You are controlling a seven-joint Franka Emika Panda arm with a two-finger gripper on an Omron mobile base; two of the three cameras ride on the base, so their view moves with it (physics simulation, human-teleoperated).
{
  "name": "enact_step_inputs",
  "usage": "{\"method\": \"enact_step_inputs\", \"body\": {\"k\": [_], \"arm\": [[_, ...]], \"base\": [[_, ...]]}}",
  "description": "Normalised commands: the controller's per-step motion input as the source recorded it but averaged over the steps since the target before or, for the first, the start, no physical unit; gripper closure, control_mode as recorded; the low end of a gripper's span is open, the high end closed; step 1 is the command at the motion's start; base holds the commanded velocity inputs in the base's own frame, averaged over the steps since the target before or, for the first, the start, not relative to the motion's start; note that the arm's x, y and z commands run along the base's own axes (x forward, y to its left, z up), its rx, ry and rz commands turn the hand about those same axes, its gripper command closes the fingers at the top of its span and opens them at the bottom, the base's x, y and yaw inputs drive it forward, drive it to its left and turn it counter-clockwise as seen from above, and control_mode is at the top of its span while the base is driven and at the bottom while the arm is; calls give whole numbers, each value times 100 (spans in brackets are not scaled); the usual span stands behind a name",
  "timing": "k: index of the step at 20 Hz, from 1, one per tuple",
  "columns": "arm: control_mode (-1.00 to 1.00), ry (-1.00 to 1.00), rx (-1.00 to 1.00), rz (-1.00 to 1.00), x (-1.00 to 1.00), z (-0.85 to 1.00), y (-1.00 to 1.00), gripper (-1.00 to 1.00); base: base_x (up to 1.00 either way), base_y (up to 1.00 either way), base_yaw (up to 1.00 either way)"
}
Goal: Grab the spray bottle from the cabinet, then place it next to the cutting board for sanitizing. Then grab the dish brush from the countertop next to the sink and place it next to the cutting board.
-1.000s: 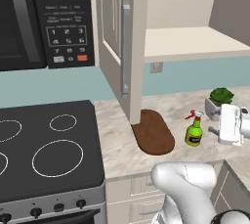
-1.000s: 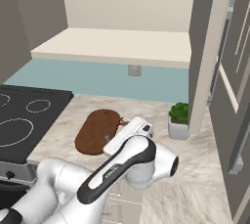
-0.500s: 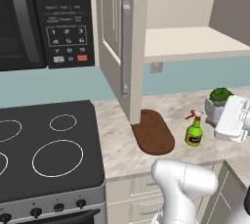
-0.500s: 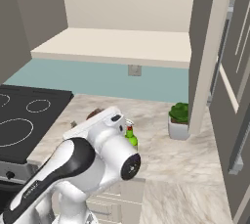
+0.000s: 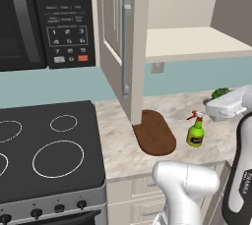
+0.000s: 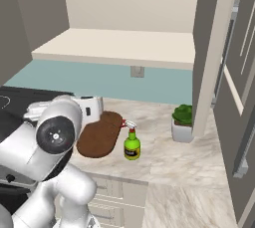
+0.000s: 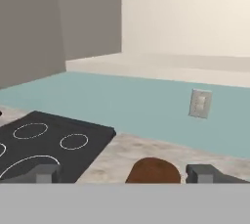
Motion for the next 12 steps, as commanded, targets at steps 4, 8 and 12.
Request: {"method": "enact_step_inputs", "body": {"k": [4, 8, 12], "arm": [[-100, 16, 0, -35, -32, 1, 6, -100], [-100, 0, 0, -24, -21, -7, 24, -100], [-100, -1, 2, -5, -19, -9, 10, -100]], "base": [[0, 0, 0], [0, 0, 0], [0, 0, 0]]}}
